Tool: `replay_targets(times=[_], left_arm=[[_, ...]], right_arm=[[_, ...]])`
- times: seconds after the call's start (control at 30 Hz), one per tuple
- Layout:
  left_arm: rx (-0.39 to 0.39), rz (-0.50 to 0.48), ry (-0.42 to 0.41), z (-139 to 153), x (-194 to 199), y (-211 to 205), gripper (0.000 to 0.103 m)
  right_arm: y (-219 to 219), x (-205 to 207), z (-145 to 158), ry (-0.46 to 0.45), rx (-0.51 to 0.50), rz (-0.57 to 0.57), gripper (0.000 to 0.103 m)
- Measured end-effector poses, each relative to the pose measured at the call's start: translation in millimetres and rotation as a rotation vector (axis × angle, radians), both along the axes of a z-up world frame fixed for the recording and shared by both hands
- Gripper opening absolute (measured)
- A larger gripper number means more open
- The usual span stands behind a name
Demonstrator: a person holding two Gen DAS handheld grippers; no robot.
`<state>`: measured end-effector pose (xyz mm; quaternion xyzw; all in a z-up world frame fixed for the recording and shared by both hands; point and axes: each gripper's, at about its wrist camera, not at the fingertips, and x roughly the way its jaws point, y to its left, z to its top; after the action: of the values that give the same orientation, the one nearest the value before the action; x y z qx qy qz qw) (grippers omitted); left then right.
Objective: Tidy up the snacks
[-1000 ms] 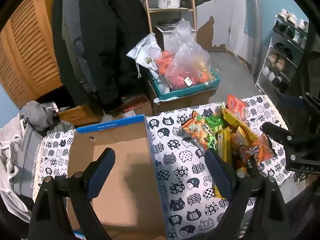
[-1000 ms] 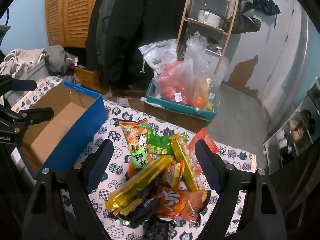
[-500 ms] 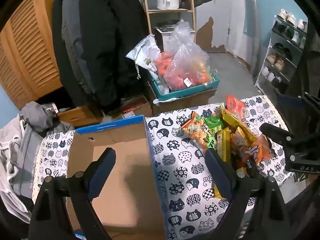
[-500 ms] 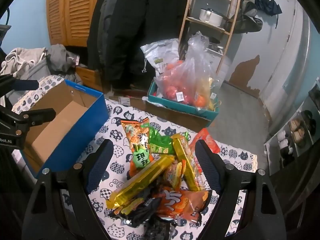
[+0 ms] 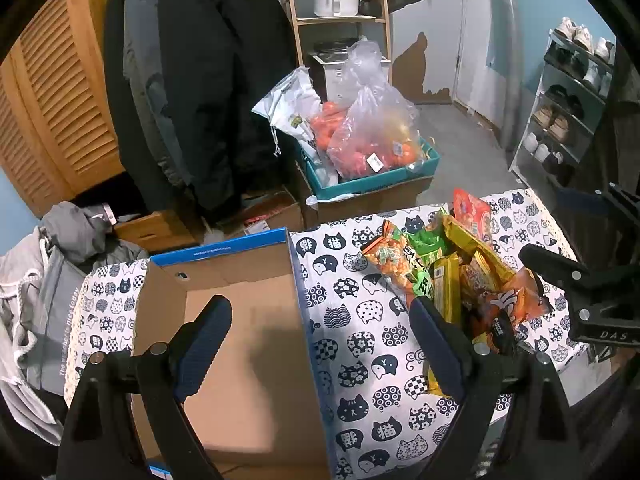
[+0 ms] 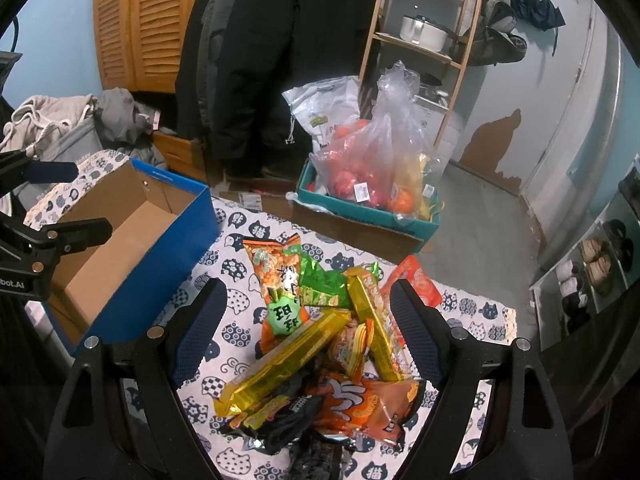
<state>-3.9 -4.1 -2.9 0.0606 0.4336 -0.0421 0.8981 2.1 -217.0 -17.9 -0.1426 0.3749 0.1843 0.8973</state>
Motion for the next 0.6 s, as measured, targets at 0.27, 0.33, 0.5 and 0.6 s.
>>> replay_targets(times=[0.27,0.33,0.5,0.6], left_arm=[[-0.001,-0.002,0.000,-0.4,-0.8,-0.9,0.092],[0.000,-0.003,0.002,-0.5,-0.9,-1.5,0.092],[0.001,-0.004,0.005,-2.3,-2.6,-2.5,0.092],[0.000,-0.003,0.004,-1.9,-1.7,-2.2,0.092]], right_arm=[[1.5,2.9,-0.9,0.002,-0.003,0.000,0.082],[0.0,0.1,-4.6,0.003,-0.004,0.003,0.082],[-0.1,0.3,-3.9,0.003,-0.004,0.003,0.082],[0.7,-0.3,-4.9,0.003,-0.004,0.003,0.082]])
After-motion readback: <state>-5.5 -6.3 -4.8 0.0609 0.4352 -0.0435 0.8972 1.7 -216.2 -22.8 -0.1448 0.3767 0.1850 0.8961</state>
